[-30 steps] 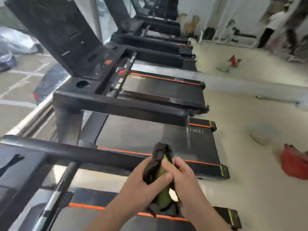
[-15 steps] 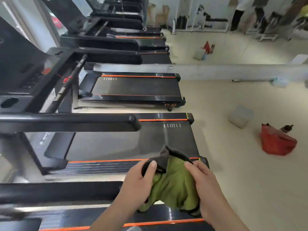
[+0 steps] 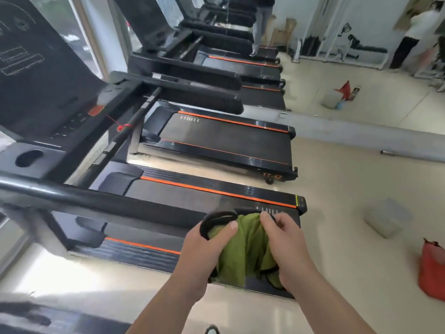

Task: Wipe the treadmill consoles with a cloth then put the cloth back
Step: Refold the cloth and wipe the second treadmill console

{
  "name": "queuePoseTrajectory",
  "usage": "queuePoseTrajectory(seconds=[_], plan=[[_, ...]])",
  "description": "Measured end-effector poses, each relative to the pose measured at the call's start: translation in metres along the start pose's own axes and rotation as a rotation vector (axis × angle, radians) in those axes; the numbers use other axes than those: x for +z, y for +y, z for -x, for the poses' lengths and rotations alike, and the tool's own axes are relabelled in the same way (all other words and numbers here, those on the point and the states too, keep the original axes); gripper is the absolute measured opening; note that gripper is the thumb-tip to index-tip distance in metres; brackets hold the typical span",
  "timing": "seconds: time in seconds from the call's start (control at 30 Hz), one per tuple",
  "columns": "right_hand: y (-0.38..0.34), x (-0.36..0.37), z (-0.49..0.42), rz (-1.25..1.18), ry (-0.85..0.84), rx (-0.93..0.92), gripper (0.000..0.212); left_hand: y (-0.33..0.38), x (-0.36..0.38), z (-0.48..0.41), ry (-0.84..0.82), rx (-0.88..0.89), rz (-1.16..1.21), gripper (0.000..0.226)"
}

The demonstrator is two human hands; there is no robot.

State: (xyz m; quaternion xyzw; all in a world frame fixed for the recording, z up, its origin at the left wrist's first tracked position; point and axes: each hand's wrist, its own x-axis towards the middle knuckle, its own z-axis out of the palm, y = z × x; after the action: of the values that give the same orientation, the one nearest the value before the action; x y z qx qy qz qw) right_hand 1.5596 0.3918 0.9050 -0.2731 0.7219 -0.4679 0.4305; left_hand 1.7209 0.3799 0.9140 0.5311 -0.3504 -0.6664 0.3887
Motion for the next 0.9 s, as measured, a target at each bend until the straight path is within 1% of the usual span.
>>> queuePoseTrajectory(seconds=[0.13, 0.23, 0.27, 0.4, 0.53, 0.57, 0.63, 0.7, 0.8, 0.9], plan=[[-0.037, 0.036, -0.052, 0.023, -0.118, -0.007, 0.03, 0.036, 0.003, -0.049, 0.088, 0.039, 0.055, 0.017], [-0.05, 0.055, -0.083, 0.016, -0.178, 0.017, 0.029, 0.053, 0.003, -0.081, 0.159, 0.013, 0.111, 0.011], [-0.052, 0.06, -0.093, 0.018, -0.194, 0.025, 0.031, 0.059, 0.003, -0.089, 0.175, -0.016, 0.129, 0.013], [-0.064, 0.087, -0.146, 0.039, -0.267, 0.039, 0.035, 0.081, 0.002, -0.124, 0.227, -0.086, 0.189, 0.036], [-0.086, 0.116, -0.206, 0.076, -0.386, 0.02, 0.037, 0.092, 0.003, -0.163, 0.363, -0.05, 0.263, 0.043], [-0.093, 0.122, -0.221, 0.081, -0.422, 0.007, 0.034, 0.094, 0.006, -0.174, 0.395, -0.052, 0.29, 0.045], [-0.108, 0.131, -0.255, 0.085, -0.494, -0.036, 0.03, 0.102, 0.017, -0.197, 0.43, -0.038, 0.343, 0.041], [-0.129, 0.138, -0.292, 0.106, -0.554, -0.082, 0.028, 0.113, 0.035, -0.223, 0.46, -0.012, 0.341, 0.036], [-0.162, 0.146, -0.335, 0.107, -0.628, -0.126, 0.024, 0.129, 0.058, -0.257, 0.446, 0.015, 0.267, 0.044], [-0.192, 0.166, -0.364, 0.134, -0.724, -0.183, 0.024, 0.146, 0.064, -0.285, 0.475, 0.055, 0.2, 0.027]])
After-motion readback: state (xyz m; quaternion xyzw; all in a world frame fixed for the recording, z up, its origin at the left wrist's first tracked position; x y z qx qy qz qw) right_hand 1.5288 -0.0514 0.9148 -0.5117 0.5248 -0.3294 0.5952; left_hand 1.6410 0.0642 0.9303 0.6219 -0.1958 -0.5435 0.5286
